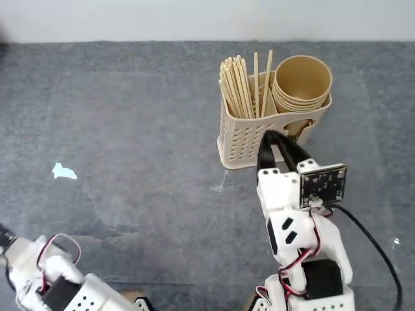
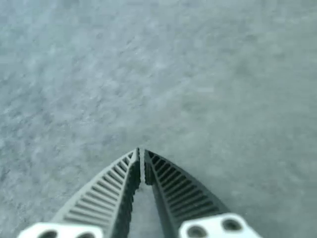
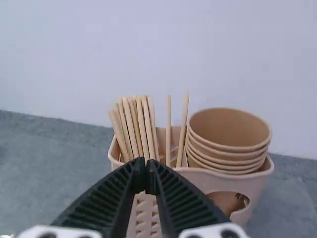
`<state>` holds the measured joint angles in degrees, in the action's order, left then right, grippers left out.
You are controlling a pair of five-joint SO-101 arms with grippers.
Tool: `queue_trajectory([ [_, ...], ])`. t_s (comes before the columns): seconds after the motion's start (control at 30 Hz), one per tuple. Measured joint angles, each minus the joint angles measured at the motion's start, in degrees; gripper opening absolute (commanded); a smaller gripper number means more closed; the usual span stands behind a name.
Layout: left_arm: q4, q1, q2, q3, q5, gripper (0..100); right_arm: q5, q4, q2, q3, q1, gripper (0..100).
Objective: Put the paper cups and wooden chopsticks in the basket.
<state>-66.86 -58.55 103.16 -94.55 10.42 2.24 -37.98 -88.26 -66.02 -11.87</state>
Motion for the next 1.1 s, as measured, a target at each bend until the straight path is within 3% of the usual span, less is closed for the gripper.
queue_trajectory([
  [0.23, 0.1, 16.5, 0.0, 6.6, 0.0, 1, -0.8, -10.8, -3.9, -1.8, 1.7, 0.8],
  [0.43, 0.1, 33.0, 0.0, 8.4, 0.0, 1, -5.5, -11.6, -7.6, -11.3, 8.8, 0.8],
  [0.7, 0.1, 50.3, 0.0, 8.4, 0.0, 1, -6.0, -11.9, -15.0, -24.1, 10.8, 0.8],
  [0.9, 0.1, 57.2, 0.0, 4.0, 0.0, 1, -6.1, -12.1, -15.0, -29.2, 10.9, 0.8],
  [1.1, 0.1, 58.1, 0.0, -0.4, 0.0, 1, -6.2, -15.8, -15.0, -29.5, 11.0, 0.8],
])
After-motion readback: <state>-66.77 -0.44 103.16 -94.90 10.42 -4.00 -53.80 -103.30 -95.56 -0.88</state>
